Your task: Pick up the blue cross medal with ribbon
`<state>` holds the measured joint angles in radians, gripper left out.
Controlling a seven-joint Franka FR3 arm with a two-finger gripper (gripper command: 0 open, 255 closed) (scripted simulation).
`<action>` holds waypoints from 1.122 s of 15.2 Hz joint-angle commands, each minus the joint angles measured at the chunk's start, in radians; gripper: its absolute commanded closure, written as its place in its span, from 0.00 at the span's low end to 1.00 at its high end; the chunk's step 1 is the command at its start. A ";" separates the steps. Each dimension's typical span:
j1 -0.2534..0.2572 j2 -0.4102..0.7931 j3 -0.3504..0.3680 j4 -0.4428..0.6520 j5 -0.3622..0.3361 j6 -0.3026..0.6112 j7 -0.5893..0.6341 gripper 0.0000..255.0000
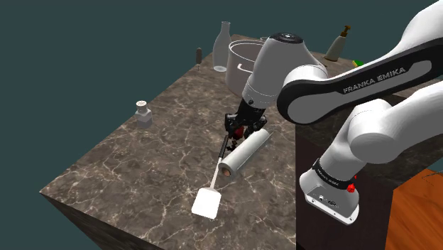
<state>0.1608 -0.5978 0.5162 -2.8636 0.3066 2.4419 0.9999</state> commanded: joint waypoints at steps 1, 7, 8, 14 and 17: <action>0.001 0.003 0.001 -0.005 0.001 -0.003 0.000 1.00; 0.010 -0.059 -0.024 0.013 -0.004 -0.083 -0.008 1.00; 0.010 -0.070 -0.029 0.021 -0.006 -0.101 -0.009 1.00; 0.010 -0.126 -0.058 0.072 -0.023 -0.208 -0.013 1.00; 0.008 -0.148 -0.072 0.100 -0.032 -0.257 -0.015 1.00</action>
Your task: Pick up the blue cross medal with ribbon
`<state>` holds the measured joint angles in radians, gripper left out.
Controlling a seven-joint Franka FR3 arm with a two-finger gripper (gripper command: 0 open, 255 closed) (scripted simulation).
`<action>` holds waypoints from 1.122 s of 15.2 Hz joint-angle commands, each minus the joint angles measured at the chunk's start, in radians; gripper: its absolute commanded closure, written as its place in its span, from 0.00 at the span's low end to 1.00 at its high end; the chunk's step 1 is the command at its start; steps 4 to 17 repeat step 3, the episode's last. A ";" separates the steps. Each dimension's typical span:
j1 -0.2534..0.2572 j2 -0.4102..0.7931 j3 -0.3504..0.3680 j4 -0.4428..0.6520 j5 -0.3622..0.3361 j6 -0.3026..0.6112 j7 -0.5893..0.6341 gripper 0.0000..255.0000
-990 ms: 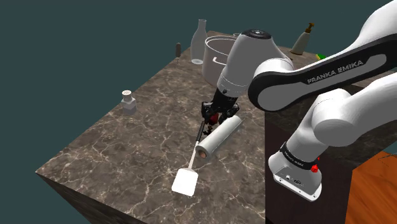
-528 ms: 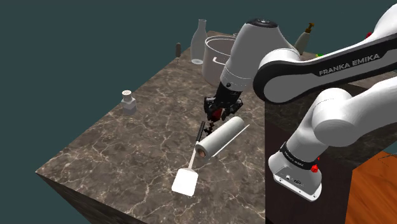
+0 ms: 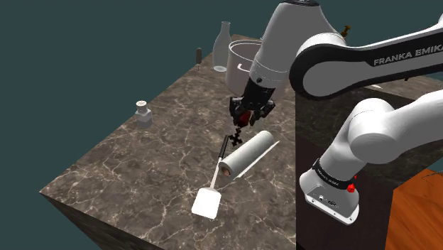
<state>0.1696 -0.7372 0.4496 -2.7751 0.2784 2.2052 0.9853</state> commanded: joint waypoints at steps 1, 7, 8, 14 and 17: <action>-0.001 -0.015 -0.009 0.021 -0.006 -0.037 -0.001 1.00; -0.001 -0.016 -0.010 0.023 -0.007 -0.039 -0.001 1.00; -0.001 -0.016 -0.010 0.023 -0.007 -0.039 -0.001 1.00; -0.001 -0.016 -0.010 0.023 -0.007 -0.039 -0.001 1.00; -0.001 -0.016 -0.010 0.023 -0.007 -0.039 -0.001 1.00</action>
